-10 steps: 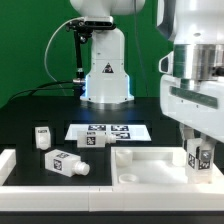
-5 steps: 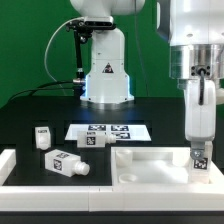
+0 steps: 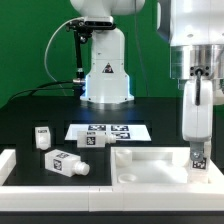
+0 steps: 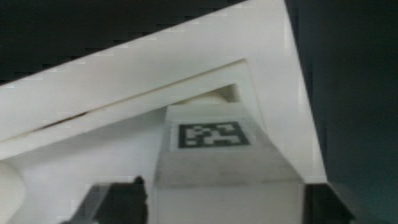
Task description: Assemble one leg
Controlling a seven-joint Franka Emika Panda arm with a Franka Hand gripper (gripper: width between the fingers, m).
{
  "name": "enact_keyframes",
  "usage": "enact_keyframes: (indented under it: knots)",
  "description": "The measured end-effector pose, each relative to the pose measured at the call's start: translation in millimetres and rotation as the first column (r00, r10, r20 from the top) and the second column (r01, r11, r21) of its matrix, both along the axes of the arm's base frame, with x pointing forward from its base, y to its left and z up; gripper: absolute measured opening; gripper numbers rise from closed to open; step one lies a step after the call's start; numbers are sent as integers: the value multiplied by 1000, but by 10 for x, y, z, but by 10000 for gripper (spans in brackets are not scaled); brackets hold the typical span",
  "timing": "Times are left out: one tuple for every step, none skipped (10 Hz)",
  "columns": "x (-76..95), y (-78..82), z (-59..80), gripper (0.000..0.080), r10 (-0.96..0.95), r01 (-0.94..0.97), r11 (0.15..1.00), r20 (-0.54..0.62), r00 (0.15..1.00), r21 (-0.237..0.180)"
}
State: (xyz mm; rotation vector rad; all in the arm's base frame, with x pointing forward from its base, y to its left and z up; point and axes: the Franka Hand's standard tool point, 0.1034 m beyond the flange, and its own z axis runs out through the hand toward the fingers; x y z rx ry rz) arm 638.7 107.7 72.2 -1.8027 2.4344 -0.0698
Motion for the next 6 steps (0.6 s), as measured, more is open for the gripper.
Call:
enact_keyframes:
  knots:
    - [34, 24, 128, 523, 58, -58, 998, 18, 998, 2]
    - [70, 49, 330, 623, 78, -79, 997, 45, 996, 13]
    - [97, 62, 454, 641, 82, -83, 996, 64, 995, 19]
    - [93, 77, 436, 641, 86, -87, 996, 65, 994, 17]
    - [88, 74, 420, 648, 90, -91, 996, 63, 994, 15]
    - [89, 76, 421, 649, 91, -92, 996, 63, 994, 15]
